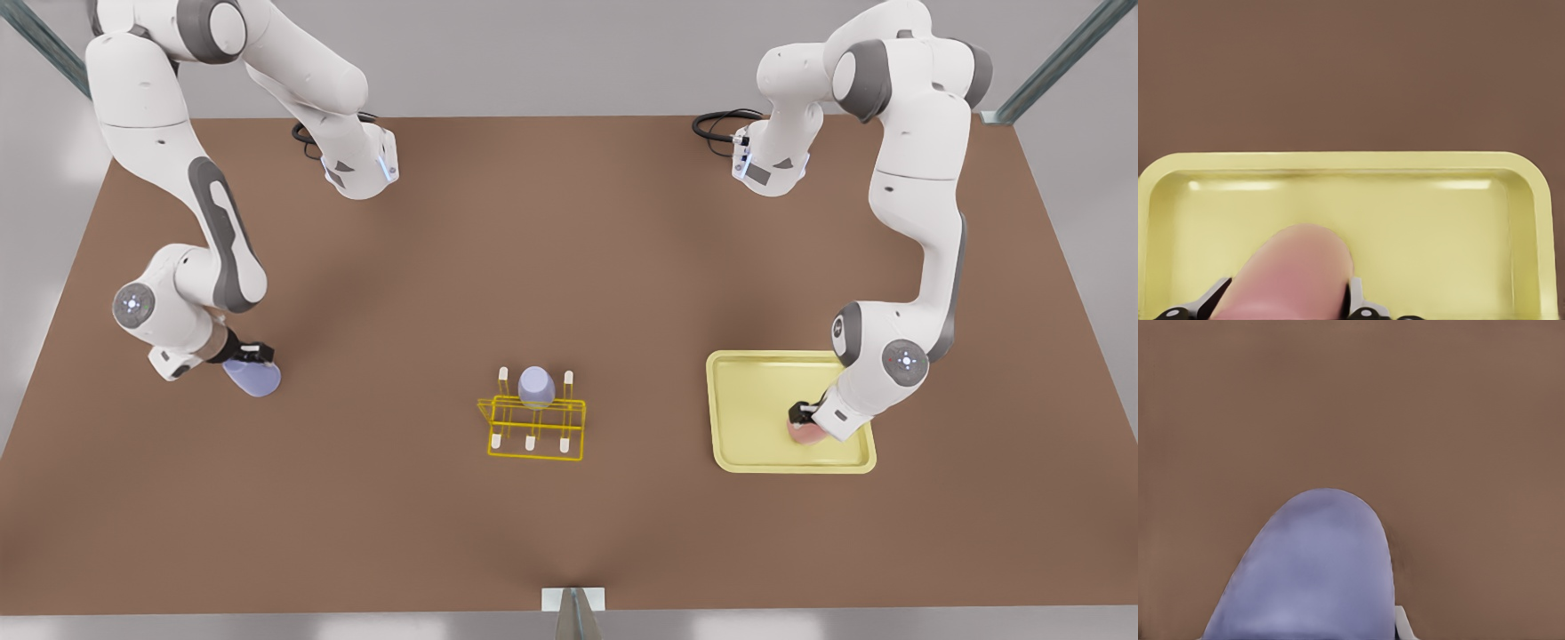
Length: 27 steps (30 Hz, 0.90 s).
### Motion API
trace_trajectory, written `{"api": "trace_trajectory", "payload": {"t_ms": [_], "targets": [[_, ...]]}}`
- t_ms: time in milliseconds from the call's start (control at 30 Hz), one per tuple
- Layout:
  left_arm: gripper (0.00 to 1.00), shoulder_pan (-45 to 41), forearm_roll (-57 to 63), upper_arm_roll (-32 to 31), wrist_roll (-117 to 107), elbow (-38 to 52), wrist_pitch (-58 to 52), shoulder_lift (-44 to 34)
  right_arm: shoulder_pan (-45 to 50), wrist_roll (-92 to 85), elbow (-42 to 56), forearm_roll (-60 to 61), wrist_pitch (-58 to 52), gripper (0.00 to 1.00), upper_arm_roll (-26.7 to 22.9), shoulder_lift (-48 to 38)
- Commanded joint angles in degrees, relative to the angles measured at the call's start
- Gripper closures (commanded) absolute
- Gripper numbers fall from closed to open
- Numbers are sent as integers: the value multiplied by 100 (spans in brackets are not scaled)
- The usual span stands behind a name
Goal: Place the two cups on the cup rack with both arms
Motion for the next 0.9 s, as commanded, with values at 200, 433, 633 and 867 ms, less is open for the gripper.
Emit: {"api": "trace_trajectory", "payload": {"t_ms": [200,433,633,867], "targets": [[14,-325,-8,-106,-769,529,-818,25,10,59,698,565,-106,24,1052,370],[14,-1081,1,-571,-3510,2147,-2428,78,580,59,1602,1698,-106,24,1571,748],[14,-1758,-26,-774,-5428,4581,-2973,1220,1425,59,3387,2569,-457,24,1571,1689],[14,-2136,-360,-949,-5859,4757,-2024,1440,1926,59,4337,2912,-484,24,1685,2225]]}}
